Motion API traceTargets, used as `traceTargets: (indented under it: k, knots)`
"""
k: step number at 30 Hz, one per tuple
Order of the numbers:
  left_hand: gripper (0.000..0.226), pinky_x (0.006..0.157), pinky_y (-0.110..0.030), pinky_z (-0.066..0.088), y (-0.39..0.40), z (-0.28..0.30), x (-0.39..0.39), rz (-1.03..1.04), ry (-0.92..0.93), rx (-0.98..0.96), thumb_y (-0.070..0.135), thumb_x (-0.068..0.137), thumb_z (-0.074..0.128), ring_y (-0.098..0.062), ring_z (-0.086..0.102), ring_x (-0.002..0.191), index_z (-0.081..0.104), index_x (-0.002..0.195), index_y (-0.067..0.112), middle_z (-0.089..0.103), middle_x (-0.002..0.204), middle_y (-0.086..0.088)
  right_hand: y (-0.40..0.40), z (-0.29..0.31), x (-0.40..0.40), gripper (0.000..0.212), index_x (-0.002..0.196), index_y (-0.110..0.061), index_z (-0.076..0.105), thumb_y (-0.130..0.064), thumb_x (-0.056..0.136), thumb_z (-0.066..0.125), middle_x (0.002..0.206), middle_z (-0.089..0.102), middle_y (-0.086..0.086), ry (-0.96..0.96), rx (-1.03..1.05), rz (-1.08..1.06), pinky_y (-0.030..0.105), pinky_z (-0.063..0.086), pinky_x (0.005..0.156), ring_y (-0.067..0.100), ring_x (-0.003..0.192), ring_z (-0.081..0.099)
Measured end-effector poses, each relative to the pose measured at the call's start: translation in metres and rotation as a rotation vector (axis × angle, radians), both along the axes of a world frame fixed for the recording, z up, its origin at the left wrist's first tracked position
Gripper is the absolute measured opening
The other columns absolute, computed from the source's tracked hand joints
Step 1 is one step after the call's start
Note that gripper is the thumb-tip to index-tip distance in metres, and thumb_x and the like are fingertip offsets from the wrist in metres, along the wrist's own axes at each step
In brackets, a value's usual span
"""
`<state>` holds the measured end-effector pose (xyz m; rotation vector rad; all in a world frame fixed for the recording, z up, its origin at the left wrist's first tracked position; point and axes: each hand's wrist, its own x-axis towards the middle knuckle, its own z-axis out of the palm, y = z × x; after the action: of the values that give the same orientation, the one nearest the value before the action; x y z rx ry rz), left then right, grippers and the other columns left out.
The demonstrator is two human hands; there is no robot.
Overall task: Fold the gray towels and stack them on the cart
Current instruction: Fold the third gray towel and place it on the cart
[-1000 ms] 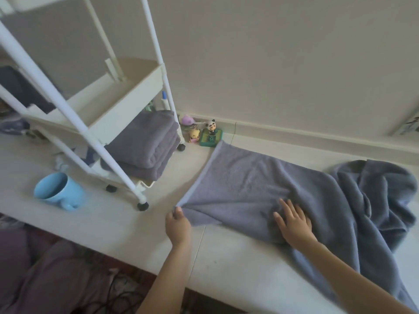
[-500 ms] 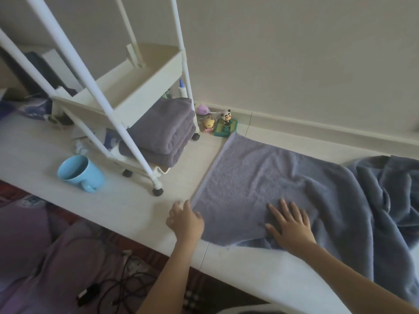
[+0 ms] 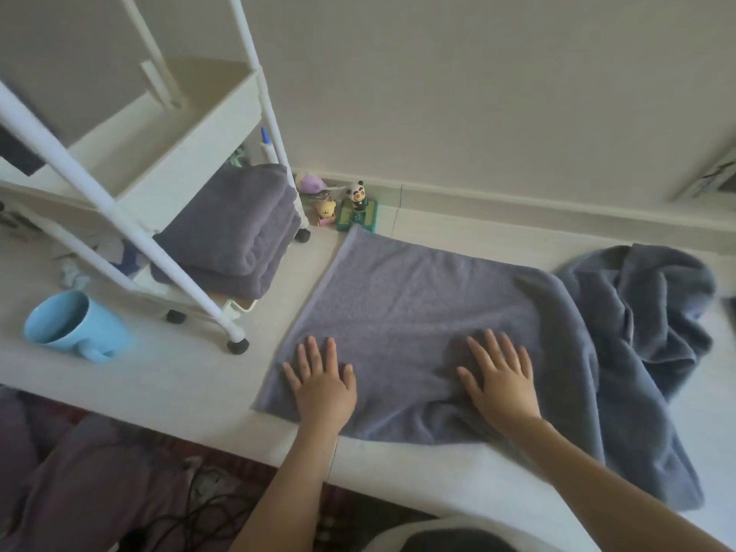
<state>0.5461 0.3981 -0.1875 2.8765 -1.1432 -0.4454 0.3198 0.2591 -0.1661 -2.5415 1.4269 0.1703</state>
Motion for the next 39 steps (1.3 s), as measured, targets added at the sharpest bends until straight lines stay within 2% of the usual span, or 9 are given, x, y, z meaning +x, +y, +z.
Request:
traceTargets:
  k: [4, 8, 12, 18, 23, 25, 28, 32, 39]
  knots:
    - [0.068, 0.115, -0.049, -0.005, -0.036, 0.007, -0.018, -0.123, 0.038, -0.145, 0.043, 0.089, 0.021, -0.030, 0.009, 0.146, 0.029, 0.147, 0.008, 0.013, 0.157, -0.017, 0.006, -0.001, -0.023, 0.070, 0.127, -0.006, 0.054, -0.052, 0.084, 0.024, 0.131, 0.051, 0.025, -0.037, -0.035, -0.325, 0.055, 0.029, 0.106, 0.044, 0.122, 0.043]
    - [0.060, 0.111, -0.050, 0.006, -0.066, -0.006, -0.054, -0.442, 0.053, -0.178, 0.045, 0.089, 0.034, -0.034, 0.039, 0.134, 0.045, 0.139, 0.014, 0.039, 0.147, -0.014, 0.005, -0.010, -0.041, 0.078, 0.149, -0.018, 0.018, -0.061, 0.085, 0.008, 0.157, 0.012, 0.013, 0.002, 0.069, -0.234, 0.042, -0.004, 0.117, 0.032, 0.144, 0.006]
    - [0.066, 0.108, -0.058, 0.008, -0.078, -0.019, -0.060, -0.391, -0.014, -0.068, 0.056, 0.086, 0.030, -0.040, 0.035, 0.136, 0.043, 0.141, 0.022, 0.037, 0.149, -0.015, -0.032, -0.009, -0.052, 0.064, 0.149, -0.031, 0.004, -0.059, 0.093, 0.014, 0.158, -0.007, 0.001, 0.011, 0.188, -0.143, 0.033, -0.012, 0.115, 0.019, 0.145, -0.011]
    - [0.070, 0.112, -0.055, 0.006, -0.105, -0.009, -0.072, -0.383, -0.020, -0.172, 0.050, 0.085, 0.027, -0.040, 0.024, 0.140, 0.044, 0.140, 0.011, 0.030, 0.151, -0.022, -0.041, 0.005, -0.069, 0.055, 0.131, -0.017, 0.054, -0.042, 0.092, 0.024, 0.141, 0.048, 0.009, -0.055, -0.164, -0.246, 0.040, 0.012, 0.115, 0.029, 0.136, 0.036]
    - [0.065, 0.109, -0.057, 0.010, -0.106, -0.022, -0.085, -0.445, -0.038, -0.107, 0.052, 0.087, 0.029, -0.039, 0.034, 0.136, 0.042, 0.142, 0.019, 0.036, 0.149, -0.016, -0.021, -0.012, -0.099, 0.069, 0.148, -0.032, 0.016, -0.056, 0.084, 0.005, 0.157, 0.014, -0.005, 0.039, 0.049, -0.335, 0.044, 0.020, 0.113, 0.036, 0.136, 0.029]
    - [0.068, 0.111, -0.056, 0.005, -0.110, -0.020, -0.087, -0.418, -0.032, -0.070, 0.054, 0.088, 0.022, -0.039, 0.028, 0.139, 0.037, 0.144, 0.020, 0.030, 0.152, -0.016, -0.025, -0.011, -0.103, 0.066, 0.146, -0.030, 0.027, -0.055, 0.087, 0.010, 0.154, 0.025, -0.003, 0.014, 0.022, -0.304, 0.043, 0.029, 0.108, 0.034, 0.129, 0.039]
    - [0.073, 0.114, -0.056, 0.009, -0.122, -0.013, -0.100, -0.366, 0.016, -0.120, 0.054, 0.087, 0.017, -0.038, 0.024, 0.141, 0.039, 0.144, 0.013, 0.026, 0.153, -0.020, -0.039, 0.003, -0.109, 0.055, 0.130, -0.023, 0.054, -0.047, 0.090, 0.025, 0.134, 0.054, 0.000, -0.173, -0.119, -0.295, 0.039, 0.038, 0.095, 0.030, 0.111, 0.052]
    - [0.080, 0.116, -0.050, 0.000, -0.146, 0.003, -0.131, -0.407, 0.066, -0.223, 0.055, 0.084, 0.004, -0.029, 0.009, 0.146, 0.031, 0.147, 0.014, 0.013, 0.157, -0.017, -0.072, 0.018, -0.137, 0.039, 0.124, -0.016, 0.057, -0.032, 0.089, 0.053, 0.123, 0.054, 0.008, -0.353, -0.259, -0.553, 0.042, 0.034, 0.094, 0.035, 0.110, 0.047]
    - [0.069, 0.110, -0.052, 0.024, -0.207, 0.032, -0.198, -0.501, 0.160, -0.352, 0.050, 0.088, 0.016, -0.031, 0.039, 0.135, 0.050, 0.135, 0.013, 0.042, 0.145, -0.016, -0.139, 0.032, -0.187, 0.069, 0.141, -0.007, 0.030, -0.040, 0.088, 0.059, 0.140, 0.036, 0.022, -0.706, 0.262, -0.979, 0.041, 0.033, 0.104, 0.035, 0.128, 0.038]
